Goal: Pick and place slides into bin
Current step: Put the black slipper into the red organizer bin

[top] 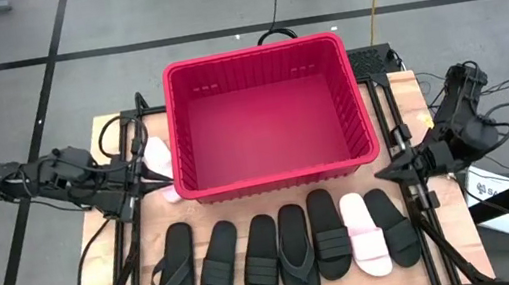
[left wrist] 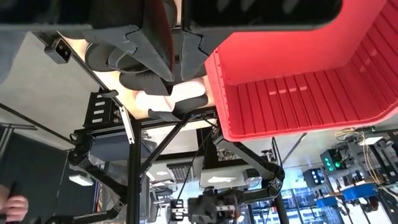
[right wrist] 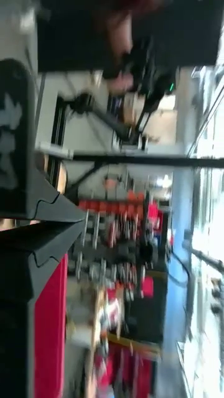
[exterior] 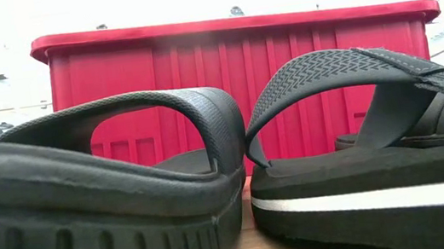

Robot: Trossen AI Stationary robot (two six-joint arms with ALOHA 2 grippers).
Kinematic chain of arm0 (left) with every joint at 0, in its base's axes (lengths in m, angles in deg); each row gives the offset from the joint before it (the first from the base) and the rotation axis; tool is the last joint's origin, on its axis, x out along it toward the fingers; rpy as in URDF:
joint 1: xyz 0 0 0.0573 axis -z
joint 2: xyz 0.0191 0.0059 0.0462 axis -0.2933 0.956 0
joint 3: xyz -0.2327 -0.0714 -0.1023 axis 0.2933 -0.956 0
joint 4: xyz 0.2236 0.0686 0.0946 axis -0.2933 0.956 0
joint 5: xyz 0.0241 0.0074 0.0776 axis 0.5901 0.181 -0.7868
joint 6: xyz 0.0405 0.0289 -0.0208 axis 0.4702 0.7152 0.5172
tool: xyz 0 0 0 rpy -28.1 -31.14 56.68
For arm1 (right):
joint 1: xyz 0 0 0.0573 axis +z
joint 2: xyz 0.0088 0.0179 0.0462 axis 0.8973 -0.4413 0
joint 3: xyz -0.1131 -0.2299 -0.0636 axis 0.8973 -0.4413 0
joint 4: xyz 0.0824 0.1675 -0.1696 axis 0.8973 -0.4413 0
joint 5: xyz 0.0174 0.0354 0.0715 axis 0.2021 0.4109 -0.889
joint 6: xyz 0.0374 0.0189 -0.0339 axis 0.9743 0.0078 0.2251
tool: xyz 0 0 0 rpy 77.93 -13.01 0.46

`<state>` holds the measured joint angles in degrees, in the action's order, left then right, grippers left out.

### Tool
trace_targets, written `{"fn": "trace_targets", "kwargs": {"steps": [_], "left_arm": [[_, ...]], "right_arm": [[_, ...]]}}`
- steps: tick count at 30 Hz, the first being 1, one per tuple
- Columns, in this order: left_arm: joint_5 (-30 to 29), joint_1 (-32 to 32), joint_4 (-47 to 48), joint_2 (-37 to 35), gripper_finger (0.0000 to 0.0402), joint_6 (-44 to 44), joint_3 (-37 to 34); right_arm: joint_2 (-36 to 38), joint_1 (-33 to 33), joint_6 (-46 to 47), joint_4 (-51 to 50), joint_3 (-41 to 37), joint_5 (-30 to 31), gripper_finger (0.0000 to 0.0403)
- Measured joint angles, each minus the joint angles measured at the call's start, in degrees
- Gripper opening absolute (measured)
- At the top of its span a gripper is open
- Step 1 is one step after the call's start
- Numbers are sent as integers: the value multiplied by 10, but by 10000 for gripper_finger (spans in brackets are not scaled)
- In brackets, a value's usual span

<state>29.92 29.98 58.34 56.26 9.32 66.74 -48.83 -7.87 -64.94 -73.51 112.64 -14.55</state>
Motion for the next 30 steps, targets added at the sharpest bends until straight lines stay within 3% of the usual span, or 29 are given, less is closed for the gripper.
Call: {"fn": "trace_targets", "kwargs": {"steps": [6,13,17,24,30], "left_arm": [[0,0,-41,0,26,0,0],[1,0,-91,0,26,-2,0],[5,0,-96,0,26,-15,0],[5,0,-96,0,26,-54,0],[-3,0,-95,0,26,-30,0]], "right_arm": [[-15,0,10,-35,0,-104,0],[-16,-5,-94,-9,0,-88,0],[-10,-19,-79,14,0,-52,0],[-6,-80,-66,30,4,-55,0],[-29,-135,-8,-50,59,-61,0]]}}
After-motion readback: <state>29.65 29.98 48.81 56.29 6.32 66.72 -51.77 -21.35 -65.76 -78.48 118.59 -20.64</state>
